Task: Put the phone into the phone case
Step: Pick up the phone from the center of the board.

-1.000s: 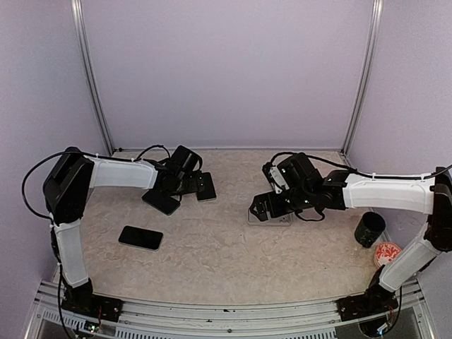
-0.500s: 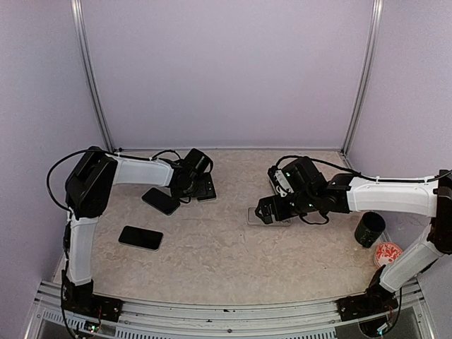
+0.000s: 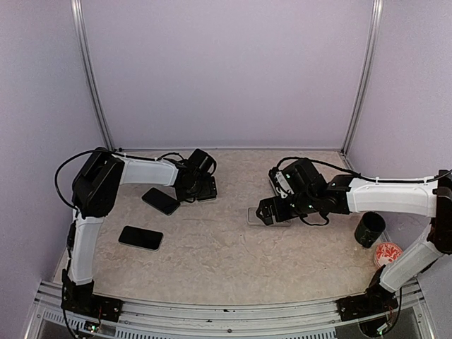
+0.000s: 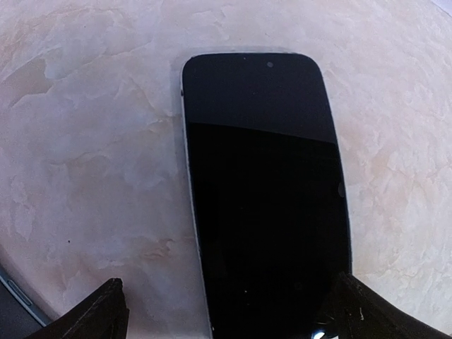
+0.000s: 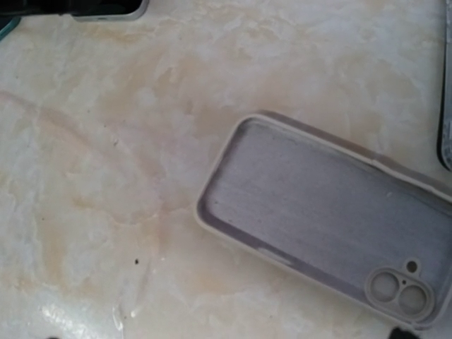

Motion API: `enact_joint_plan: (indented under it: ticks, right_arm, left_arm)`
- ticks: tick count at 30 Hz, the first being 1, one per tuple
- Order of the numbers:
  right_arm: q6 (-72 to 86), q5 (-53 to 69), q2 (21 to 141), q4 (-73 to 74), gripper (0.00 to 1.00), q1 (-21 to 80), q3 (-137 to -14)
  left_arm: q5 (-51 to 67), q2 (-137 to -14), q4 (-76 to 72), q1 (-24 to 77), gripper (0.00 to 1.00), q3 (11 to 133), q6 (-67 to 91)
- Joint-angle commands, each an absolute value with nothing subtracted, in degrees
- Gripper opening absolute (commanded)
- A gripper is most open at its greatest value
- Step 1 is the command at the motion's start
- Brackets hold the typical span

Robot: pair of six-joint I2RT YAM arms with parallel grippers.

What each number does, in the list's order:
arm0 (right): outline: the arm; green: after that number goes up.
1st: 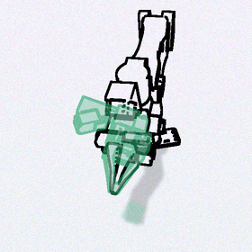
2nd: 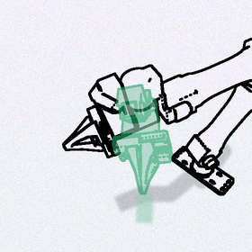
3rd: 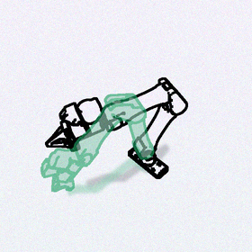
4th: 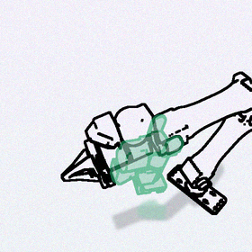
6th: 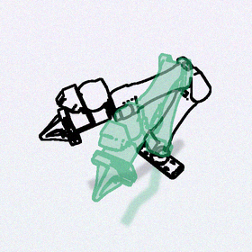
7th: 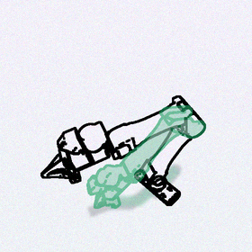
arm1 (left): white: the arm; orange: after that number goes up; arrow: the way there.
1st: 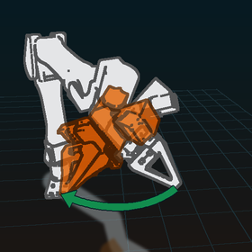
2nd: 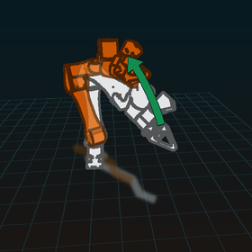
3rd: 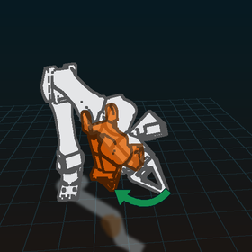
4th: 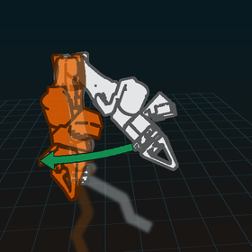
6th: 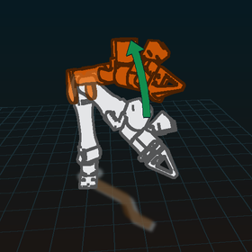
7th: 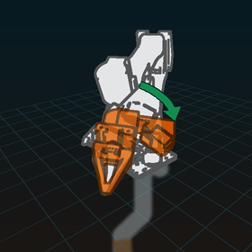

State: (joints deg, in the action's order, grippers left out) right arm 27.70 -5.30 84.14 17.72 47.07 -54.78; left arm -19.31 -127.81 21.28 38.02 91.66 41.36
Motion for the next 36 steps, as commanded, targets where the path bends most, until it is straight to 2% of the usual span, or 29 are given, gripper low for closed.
enact_joint_plan:
  ticks: [1, 9, 25, 36]
  right_arm:
    - [27.93, -6.27, 84.20, 17.42, 0.99, 46.67, -54.29]
    - [27.43, -6.41, 84.79, 17.40, 0.99, 46.67, -54.84]
    - [26.76, -6.61, 85.25, 17.64, 1.00, 46.58, -55.57]
    - [26.87, -6.68, 84.65, 17.24, 0.99, 46.58, -55.17]
  left_arm:
    - [-16.52, -129.89, 21.55, 38.41, 0.99, 93.47, 43.04]
    - [-17.71, -132.95, 23.58, 39.21, 0.99, 96.26, 44.52]
    - [-27.60, -136.46, 30.13, 41.95, 0.98, 99.87, 45.53]
    - [-28.12, -138.24, 30.57, 42.71, 0.87, 99.52, 44.32]
